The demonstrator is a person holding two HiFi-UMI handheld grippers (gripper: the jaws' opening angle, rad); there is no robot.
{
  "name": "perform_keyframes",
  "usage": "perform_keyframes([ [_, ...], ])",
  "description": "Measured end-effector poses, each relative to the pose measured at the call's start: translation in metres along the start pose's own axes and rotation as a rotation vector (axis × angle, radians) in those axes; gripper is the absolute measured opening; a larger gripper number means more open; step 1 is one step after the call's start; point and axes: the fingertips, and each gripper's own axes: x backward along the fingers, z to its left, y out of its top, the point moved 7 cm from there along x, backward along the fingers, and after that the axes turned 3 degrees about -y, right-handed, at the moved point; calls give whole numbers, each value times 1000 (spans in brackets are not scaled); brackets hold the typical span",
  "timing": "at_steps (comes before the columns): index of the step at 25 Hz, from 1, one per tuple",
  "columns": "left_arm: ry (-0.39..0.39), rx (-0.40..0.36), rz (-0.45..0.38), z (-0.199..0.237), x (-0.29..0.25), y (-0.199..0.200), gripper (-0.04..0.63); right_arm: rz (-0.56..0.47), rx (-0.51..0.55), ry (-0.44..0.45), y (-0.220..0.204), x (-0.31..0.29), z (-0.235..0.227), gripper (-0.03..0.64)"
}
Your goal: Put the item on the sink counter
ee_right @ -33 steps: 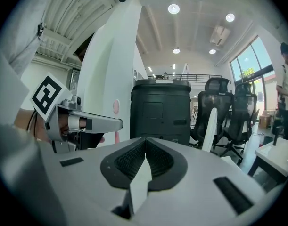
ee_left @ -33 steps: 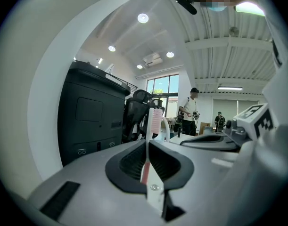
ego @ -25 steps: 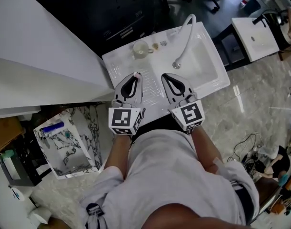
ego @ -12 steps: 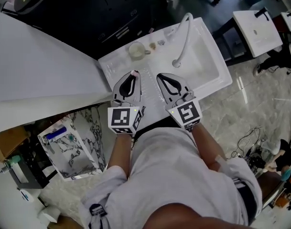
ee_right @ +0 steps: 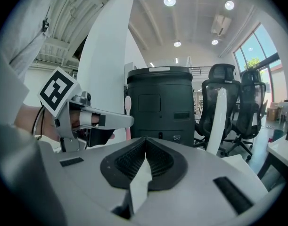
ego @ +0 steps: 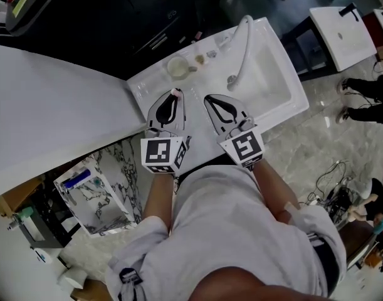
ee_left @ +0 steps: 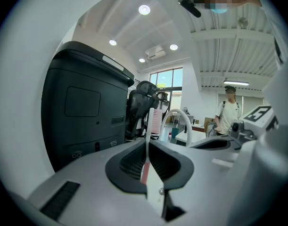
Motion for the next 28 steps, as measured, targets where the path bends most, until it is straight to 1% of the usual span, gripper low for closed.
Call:
perform_keyframes([
  [18,18,-10,53,30,-37,-1,28,40,-47,28,-26,-38,-14,5],
  [28,24,23,53,50,-60,3,28,70,-82,54,-35,-59,-18,5],
])
